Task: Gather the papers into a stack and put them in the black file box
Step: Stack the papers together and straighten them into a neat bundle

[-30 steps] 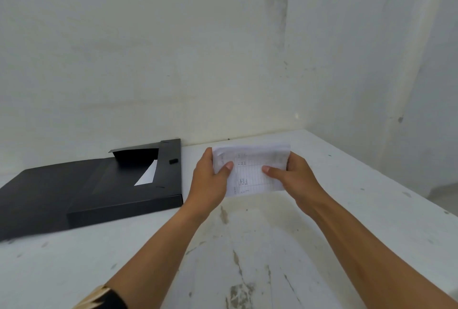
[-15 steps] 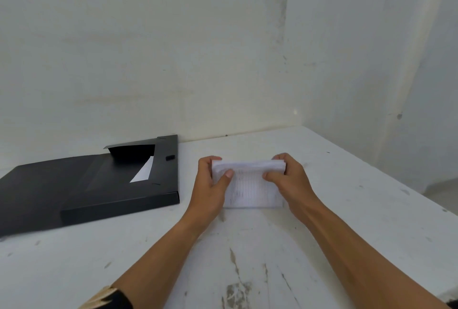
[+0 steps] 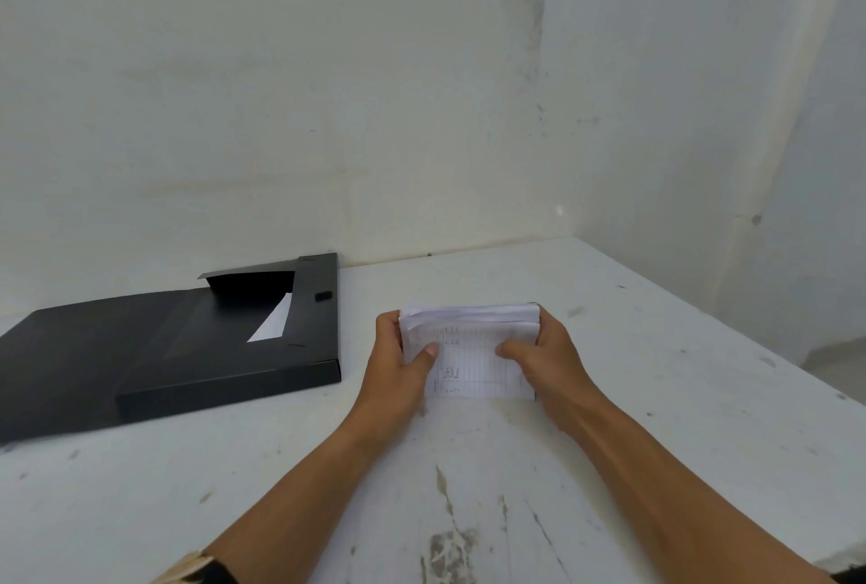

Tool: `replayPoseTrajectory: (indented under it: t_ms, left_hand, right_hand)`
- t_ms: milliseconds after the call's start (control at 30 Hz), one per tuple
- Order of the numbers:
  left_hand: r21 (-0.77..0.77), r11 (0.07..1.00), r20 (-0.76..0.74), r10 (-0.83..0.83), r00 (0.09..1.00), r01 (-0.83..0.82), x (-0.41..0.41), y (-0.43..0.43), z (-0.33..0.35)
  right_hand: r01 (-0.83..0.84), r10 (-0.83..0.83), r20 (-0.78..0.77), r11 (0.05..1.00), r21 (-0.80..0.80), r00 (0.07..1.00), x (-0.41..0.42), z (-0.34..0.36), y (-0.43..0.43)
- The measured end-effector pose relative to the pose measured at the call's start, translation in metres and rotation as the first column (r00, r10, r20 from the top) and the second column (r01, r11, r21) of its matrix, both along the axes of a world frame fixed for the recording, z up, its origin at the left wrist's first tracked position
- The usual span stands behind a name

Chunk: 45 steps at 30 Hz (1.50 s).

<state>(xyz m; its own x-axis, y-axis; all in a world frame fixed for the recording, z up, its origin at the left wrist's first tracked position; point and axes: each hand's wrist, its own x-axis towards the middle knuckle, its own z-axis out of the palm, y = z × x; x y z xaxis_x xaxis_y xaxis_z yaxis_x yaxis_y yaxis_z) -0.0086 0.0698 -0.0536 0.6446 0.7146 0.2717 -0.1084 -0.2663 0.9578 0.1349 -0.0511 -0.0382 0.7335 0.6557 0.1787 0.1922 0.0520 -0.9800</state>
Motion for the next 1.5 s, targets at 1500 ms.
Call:
replayPoseTrajectory:
  t_ms: [1500]
  left_hand:
    - [0.022,0.998,0.084,0.063,0.994,-0.065,0.018,-0.039,0.025]
  right_hand:
    - [0.01,0.005,-0.072,0.979,0.205,0.997,-0.026,0.01,0.008]
